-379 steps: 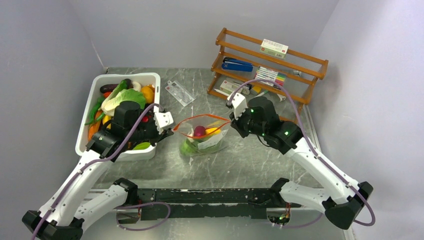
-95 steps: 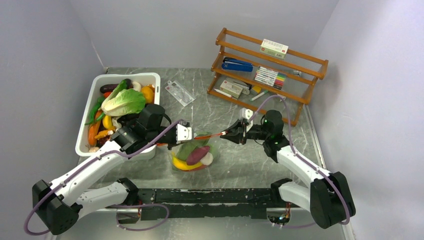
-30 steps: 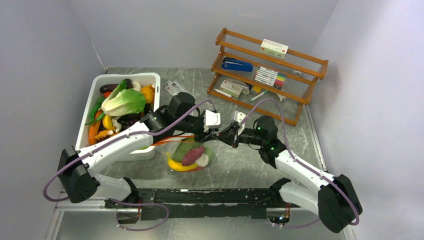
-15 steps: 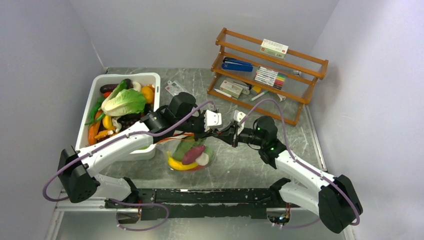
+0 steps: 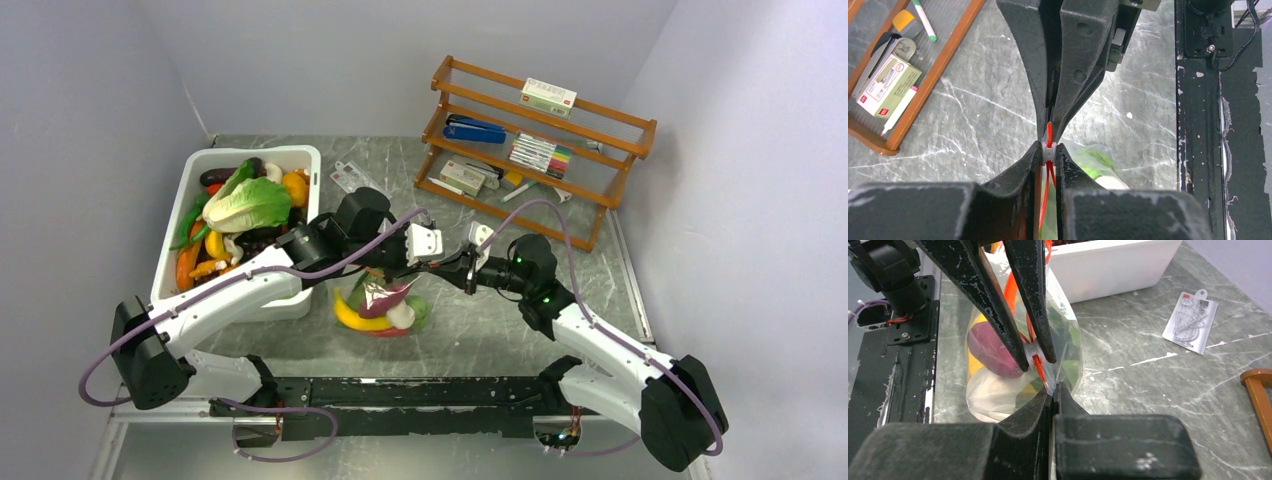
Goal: Place the food in the zip-top bag and seal the zipper
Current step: Zip the zipper food storage bag at the center of the board.
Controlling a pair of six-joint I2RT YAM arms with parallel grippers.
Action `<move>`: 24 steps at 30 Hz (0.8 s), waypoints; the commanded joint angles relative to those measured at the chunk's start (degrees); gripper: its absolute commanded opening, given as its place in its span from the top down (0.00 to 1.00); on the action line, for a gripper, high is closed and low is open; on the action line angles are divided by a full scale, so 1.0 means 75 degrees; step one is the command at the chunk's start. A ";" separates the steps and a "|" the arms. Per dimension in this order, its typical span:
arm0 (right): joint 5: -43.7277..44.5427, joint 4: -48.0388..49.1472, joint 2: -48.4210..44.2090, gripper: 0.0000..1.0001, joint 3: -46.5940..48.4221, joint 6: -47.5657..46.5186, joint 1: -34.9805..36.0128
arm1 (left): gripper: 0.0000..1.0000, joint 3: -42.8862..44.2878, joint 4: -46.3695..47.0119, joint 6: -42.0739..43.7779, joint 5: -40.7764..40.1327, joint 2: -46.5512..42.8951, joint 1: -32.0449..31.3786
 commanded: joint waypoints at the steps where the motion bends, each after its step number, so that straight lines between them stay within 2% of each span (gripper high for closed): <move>1: 0.0255 0.0022 -0.0163 1.00 -0.0020 -0.0186 -0.0023 | 0.93 0.0081 -0.0502 0.0101 -0.0238 -0.0307 -0.0014; 8: -0.0379 -0.0121 0.0047 1.00 0.0171 -0.0299 0.0136 | 0.93 0.0153 -0.0265 0.0075 0.0012 -0.0119 -0.0016; 11: -0.0097 -0.0243 0.0016 0.84 0.0220 -0.0462 0.0262 | 0.93 0.0248 -0.0325 0.0110 0.0104 -0.0026 -0.0009; 14: 0.0068 -0.0255 0.0018 0.77 0.0249 -0.0526 0.0314 | 0.93 0.0256 -0.0300 0.0107 0.0157 -0.0010 -0.0010; 22: 0.0438 -0.0466 0.0317 0.75 0.0699 -0.0848 0.0553 | 0.93 0.0313 -0.0341 0.0111 0.0240 0.0127 -0.0008; 24: 0.0582 -0.0555 0.0427 0.79 0.0828 -0.0934 0.0592 | 0.93 0.0326 -0.0324 0.0103 0.0272 0.0131 -0.0008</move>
